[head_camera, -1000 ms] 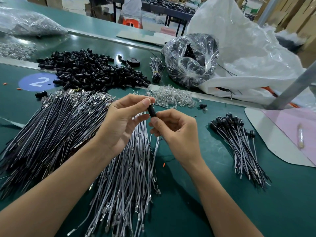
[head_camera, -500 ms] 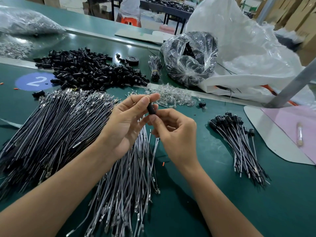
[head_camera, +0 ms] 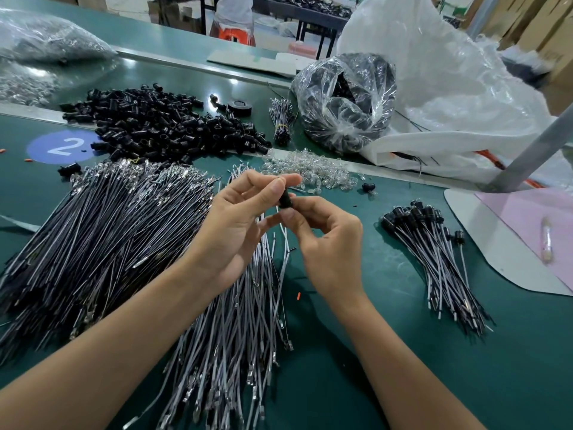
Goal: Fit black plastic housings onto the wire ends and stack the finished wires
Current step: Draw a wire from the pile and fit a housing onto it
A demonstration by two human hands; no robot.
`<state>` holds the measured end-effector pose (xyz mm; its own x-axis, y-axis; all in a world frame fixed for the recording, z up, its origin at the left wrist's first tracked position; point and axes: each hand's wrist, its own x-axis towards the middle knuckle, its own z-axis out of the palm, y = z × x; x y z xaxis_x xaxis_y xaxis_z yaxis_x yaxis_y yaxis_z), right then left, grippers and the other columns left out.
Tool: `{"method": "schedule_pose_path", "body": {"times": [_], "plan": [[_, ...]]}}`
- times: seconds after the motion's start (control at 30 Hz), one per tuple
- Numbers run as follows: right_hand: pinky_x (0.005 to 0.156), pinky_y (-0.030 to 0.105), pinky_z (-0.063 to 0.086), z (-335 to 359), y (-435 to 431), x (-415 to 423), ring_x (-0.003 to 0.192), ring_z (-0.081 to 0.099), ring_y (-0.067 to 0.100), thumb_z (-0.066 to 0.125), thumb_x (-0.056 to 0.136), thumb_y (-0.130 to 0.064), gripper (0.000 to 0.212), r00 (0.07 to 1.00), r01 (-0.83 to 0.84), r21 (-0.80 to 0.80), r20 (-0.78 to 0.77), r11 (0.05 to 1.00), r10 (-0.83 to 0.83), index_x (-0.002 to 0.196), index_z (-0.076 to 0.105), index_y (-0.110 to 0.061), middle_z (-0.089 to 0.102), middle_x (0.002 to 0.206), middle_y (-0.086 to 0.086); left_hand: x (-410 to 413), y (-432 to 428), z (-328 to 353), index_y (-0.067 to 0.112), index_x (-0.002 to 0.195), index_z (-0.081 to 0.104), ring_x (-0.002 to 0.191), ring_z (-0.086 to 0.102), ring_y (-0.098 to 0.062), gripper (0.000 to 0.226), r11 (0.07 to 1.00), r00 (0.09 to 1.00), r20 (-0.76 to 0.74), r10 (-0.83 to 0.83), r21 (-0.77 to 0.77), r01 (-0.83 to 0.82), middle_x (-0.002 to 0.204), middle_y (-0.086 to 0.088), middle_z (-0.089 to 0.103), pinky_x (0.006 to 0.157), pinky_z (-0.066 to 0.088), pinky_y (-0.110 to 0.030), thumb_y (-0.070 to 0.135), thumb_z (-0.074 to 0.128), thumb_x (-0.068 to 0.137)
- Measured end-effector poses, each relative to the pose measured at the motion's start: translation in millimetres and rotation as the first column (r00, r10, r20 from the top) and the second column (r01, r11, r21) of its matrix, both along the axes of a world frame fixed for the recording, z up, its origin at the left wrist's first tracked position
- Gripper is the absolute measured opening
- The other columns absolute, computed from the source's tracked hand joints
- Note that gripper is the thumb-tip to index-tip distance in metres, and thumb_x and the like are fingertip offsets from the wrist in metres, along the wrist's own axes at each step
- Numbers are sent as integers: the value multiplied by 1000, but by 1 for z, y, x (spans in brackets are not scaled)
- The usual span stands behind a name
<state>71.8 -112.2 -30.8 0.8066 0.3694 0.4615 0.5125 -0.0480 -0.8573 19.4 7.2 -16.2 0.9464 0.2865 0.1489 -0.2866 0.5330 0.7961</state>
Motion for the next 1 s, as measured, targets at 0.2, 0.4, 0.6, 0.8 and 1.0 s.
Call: {"method": "schedule_pose_path", "body": {"times": [0.2, 0.4, 0.6, 0.8, 1.0], "plan": [[73, 33, 57, 4, -1, 1, 72, 71, 8, 71, 87, -5, 12, 999, -5, -27, 52, 1000, 6, 86, 72, -16, 73, 75, -9, -1, 3, 0, 20, 78, 67, 92, 67, -13, 3, 978, 992, 15, 123, 170, -124, 98, -2, 74, 84, 54, -28, 20, 70, 77], [71, 27, 56, 3, -3, 7, 70, 70, 7, 70, 87, -3, 8, 1000, -19, 29, -2, 999, 19, 83, 72, -11, 73, 74, -7, 1, 2, -4, 10, 103, 72, 91, 70, -14, 30, 953, 996, 4, 91, 289, -88, 97, -5, 76, 80, 53, -21, 12, 78, 73], [72, 28, 57, 3, -2, 6, 70, 70, 8, 70, 88, -6, 8, 999, -36, 63, 4, 997, 36, 86, 70, -14, 71, 74, -10, 3, -4, -8, 5, 97, 73, 81, 70, -7, 26, 934, 986, 36, 166, 314, -168, 89, -1, 77, 73, 52, -16, 10, 72, 72], [74, 37, 58, 2, -2, 6, 70, 70, 16, 70, 85, -3, 12, 999, -40, 46, 33, 998, 38, 79, 67, -12, 71, 72, -4, 1, -4, -4, 6, 99, 73, 93, 72, -19, 24, 953, 983, 71, 172, 240, -184, 96, -9, 76, 88, 55, -30, 12, 70, 75], [75, 42, 57, 2, -2, 4, 71, 71, 16, 70, 86, -3, 6, 999, -43, 63, 35, 997, 40, 82, 68, -7, 72, 73, -1, -4, 3, 3, 14, 107, 72, 96, 71, -19, 28, 940, 983, 134, 127, 299, -162, 99, -8, 76, 85, 54, -27, 13, 74, 79]]}}
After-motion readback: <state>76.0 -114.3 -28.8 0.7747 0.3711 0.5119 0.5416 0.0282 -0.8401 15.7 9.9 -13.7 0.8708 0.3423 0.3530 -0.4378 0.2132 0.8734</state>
